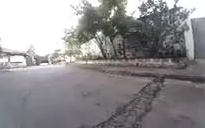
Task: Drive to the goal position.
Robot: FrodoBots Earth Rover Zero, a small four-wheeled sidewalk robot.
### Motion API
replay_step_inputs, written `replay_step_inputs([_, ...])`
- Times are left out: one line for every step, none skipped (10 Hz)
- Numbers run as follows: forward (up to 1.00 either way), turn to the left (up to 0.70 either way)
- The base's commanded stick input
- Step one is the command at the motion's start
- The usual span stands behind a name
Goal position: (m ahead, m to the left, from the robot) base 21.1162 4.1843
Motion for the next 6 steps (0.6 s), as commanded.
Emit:
replay_step_inputs([1.00, 0.04])
replay_step_inputs([1.00, 0.04])
replay_step_inputs([1.00, 0.19])
replay_step_inputs([1.00, 0.37])
replay_step_inputs([1.00, 0.44])
replay_step_inputs([1.00, 0.27])
